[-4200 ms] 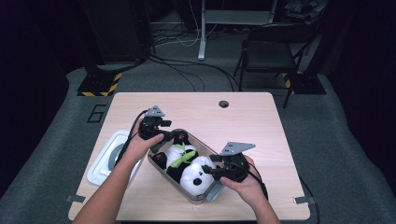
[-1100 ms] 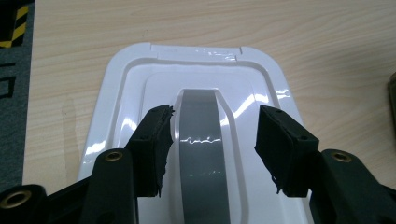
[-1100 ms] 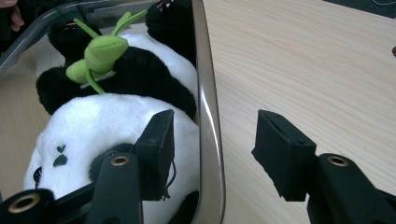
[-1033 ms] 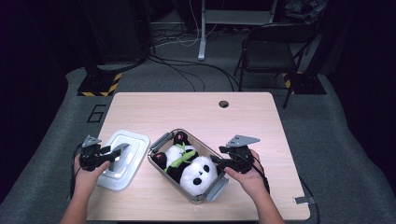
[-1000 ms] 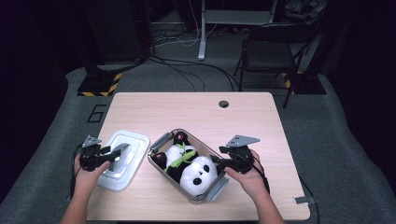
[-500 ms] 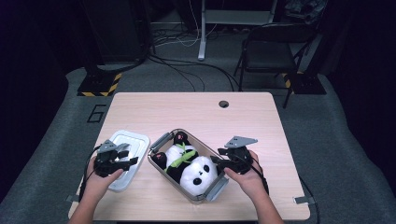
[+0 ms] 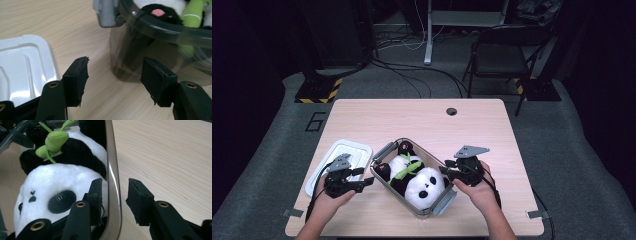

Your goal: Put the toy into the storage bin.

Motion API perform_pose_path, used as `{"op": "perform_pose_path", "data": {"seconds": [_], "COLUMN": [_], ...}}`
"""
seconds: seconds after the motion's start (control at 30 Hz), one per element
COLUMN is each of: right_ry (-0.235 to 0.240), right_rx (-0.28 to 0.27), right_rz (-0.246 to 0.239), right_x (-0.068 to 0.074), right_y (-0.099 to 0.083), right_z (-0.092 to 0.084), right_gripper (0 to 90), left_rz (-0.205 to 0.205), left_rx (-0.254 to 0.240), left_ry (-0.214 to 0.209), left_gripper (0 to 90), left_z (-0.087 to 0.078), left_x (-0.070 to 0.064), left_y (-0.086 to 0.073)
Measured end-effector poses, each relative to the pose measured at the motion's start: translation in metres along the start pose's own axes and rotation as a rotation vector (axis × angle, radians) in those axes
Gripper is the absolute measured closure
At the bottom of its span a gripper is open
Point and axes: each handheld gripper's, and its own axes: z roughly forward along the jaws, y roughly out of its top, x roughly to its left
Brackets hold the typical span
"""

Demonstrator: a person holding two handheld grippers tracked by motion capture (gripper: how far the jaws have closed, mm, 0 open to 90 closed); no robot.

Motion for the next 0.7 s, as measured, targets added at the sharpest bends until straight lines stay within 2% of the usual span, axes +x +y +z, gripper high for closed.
{"op": "perform_pose_path", "data": {"seconds": [0.2, 0.27, 0.33, 0.5, 0.63, 0.7], "right_ry": [0.02, 0.032, 0.036, 0.04, 0.057, 0.06], "right_rx": [0.0, -0.001, -0.003, -0.013, -0.02, -0.02], "right_rz": [-0.01, -0.005, 0.003, 0.013, 0.026, 0.017], "right_x": [0.002, 0.004, 0.006, 0.008, 0.01, 0.012], "right_y": [0.0, 0.001, 0.002, 0.003, 0.004, 0.004], "right_z": [0.001, 0.001, 0.002, 0.002, 0.005, 0.005], "right_gripper": [63.0, 61.9, 58.2, 56.1, 52.8, 52.0], "left_rz": [0.007, 0.01, -0.004, 0.009, -0.01, -0.02], "left_rx": [-0.009, -0.003, -0.001, 0.005, 0.006, 0.002], "left_ry": [-0.004, -0.01, -0.01, -0.003, -0.003, 0.001], "left_gripper": [37.4, 37.4, 37.4, 37.4, 37.8, 38.8], "left_z": [0.006, 0.007, 0.009, 0.017, 0.026, 0.028], "left_x": [-0.008, -0.008, -0.008, -0.006, -0.003, -0.002], "left_y": [0.003, 0.003, 0.005, 0.011, 0.018, 0.021]}}
